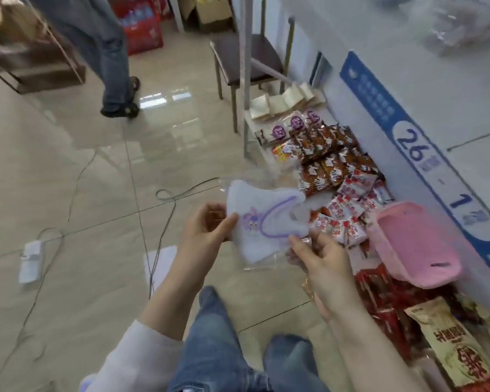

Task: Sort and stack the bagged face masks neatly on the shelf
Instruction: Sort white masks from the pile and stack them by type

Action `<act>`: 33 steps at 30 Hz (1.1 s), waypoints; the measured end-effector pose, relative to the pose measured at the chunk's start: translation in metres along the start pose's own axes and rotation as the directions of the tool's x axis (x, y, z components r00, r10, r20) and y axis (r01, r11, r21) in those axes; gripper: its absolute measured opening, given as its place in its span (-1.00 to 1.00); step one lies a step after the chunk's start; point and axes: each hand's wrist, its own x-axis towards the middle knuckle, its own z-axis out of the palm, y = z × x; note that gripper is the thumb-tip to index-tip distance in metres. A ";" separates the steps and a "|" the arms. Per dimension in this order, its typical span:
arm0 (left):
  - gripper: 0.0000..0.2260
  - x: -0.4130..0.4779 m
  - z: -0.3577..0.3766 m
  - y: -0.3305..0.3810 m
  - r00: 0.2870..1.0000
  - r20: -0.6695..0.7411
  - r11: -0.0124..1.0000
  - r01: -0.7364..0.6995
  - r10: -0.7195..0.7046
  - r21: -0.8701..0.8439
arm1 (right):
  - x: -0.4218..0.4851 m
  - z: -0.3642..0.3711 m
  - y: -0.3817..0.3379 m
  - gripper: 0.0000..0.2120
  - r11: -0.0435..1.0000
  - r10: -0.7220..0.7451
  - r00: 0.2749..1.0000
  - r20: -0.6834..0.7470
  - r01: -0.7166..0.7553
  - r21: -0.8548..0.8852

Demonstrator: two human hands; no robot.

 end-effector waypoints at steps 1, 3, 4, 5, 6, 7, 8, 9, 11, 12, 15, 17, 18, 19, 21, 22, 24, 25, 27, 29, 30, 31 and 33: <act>-0.92 0.010 -0.020 -0.008 0.999 -0.017 0.999 0.034 -0.034 0.006 | 0.008 0.020 0.009 -0.89 0.999 0.033 0.999 0.021 -0.033 -0.022; -0.90 0.031 -0.058 -0.023 0.993 -0.049 0.994 0.110 -0.109 0.010 | 0.025 0.061 0.025 -0.88 0.991 0.131 0.990 0.053 -0.129 -0.042; -0.91 0.044 -0.083 -0.033 0.986 -0.079 0.989 0.145 -0.144 0.002 | 0.037 0.086 0.034 -0.88 0.979 0.200 0.976 0.084 -0.198 -0.039; -0.91 0.050 -0.093 -0.039 0.981 -0.094 0.985 0.171 -0.170 0.005 | 0.042 0.096 0.037 -0.89 0.965 0.260 0.960 0.103 -0.260 -0.014; -0.92 0.058 -0.107 -0.045 0.974 -0.116 0.980 0.197 -0.195 0.002 | 0.049 0.110 0.041 -0.90 0.948 0.316 0.940 0.127 -0.319 0.002; -0.92 0.069 -0.124 -0.053 0.964 -0.146 0.975 0.224 -0.222 -0.005 | 0.060 0.126 0.047 -0.91 0.930 0.364 0.919 0.150 -0.368 -0.003; -0.92 0.077 -0.139 -0.059 0.954 -0.167 0.968 0.250 -0.249 -0.019 | 0.069 0.141 0.051 -0.93 0.913 0.404 0.899 0.167 -0.409 -0.008; -0.90 0.086 -0.150 -0.063 0.944 -0.184 0.962 0.271 -0.273 -0.035 | 0.078 0.153 0.055 -0.94 0.898 0.436 0.883 0.175 -0.440 -0.015; -0.86 0.105 -0.168 -0.069 0.925 -0.210 0.948 0.309 -0.317 -0.075 | 0.098 0.177 0.061 -0.94 0.877 0.477 0.863 0.165 -0.478 -0.035; -0.85 0.114 -0.175 -0.070 0.916 -0.213 0.940 0.328 -0.341 -0.093 | 0.108 0.187 0.063 -0.93 0.870 0.492 0.857 0.150 -0.491 -0.047; -0.88 0.149 -0.189 -0.069 0.897 -0.213 0.922 0.368 -0.386 -0.120 | 0.143 0.214 0.060 -0.92 0.857 0.515 0.847 0.128 -0.508 -0.084; -0.92 0.184 -0.196 -0.062 0.892 -0.223 0.918 0.371 -0.394 -0.139 | 0.174 0.231 0.050 -0.91 0.863 0.504 0.854 0.129 -0.496 -0.095; -0.93 0.204 -0.199 -0.056 0.893 -0.230 0.921 0.363 -0.387 -0.141 | 0.193 0.240 0.043 -0.92 0.872 0.490 0.862 0.131 -0.480 -0.097; -0.94 0.226 -0.201 -0.048 0.894 -0.240 0.924 0.355 -0.379 -0.140 | 0.214 0.250 0.035 -0.92 0.879 0.476 0.868 0.139 -0.466 -0.103; -0.94 0.265 -0.205 -0.030 0.896 -0.253 0.930 0.339 -0.365 -0.141 | 0.251 0.268 0.014 -0.94 0.893 0.448 0.881 0.154 -0.433 -0.122; -0.95 0.285 -0.207 -0.019 0.903 -0.255 0.936 0.317 -0.347 -0.150 | 0.269 0.277 0.000 -0.96 0.904 0.424 0.891 0.163 -0.408 -0.126; -0.95 0.325 -0.210 0.008 0.919 -0.255 0.950 0.265 -0.301 -0.164 | 0.302 0.294 -0.030 -0.95 0.933 0.359 0.915 0.185 -0.344 -0.109; -0.95 0.345 -0.210 0.022 0.928 -0.252 0.956 0.239 -0.276 -0.168 | 0.318 0.302 -0.046 -0.95 0.946 0.323 0.927 0.191 -0.311 -0.090; -0.95 0.381 -0.209 0.053 0.943 -0.246 0.967 0.185 -0.225 -0.173 | 0.344 0.318 -0.079 -0.92 0.968 0.253 0.948 0.195 -0.247 -0.050; -0.94 0.414 -0.207 0.082 0.961 -0.226 0.976 0.121 -0.161 -0.180 | 0.367 0.329 -0.110 -0.91 0.983 0.183 0.965 0.189 -0.184 -0.008; -0.94 0.431 -0.205 0.098 0.972 -0.201 0.980 0.088 -0.124 -0.179 | 0.379 0.333 -0.126 -0.91 0.990 0.138 0.975 0.172 -0.142 0.012; -0.95 0.448 -0.202 0.114 0.982 -0.170 0.983 0.058 -0.088 -0.177 | 0.389 0.336 -0.143 -0.91 0.995 0.088 0.985 0.146 -0.093 0.024; -0.96 0.479 -0.192 0.147 0.995 -0.096 0.986 0.000 -0.016 -0.166 | 0.408 0.339 -0.176 -0.91 0.999 -0.006 0.996 0.088 0.002 0.044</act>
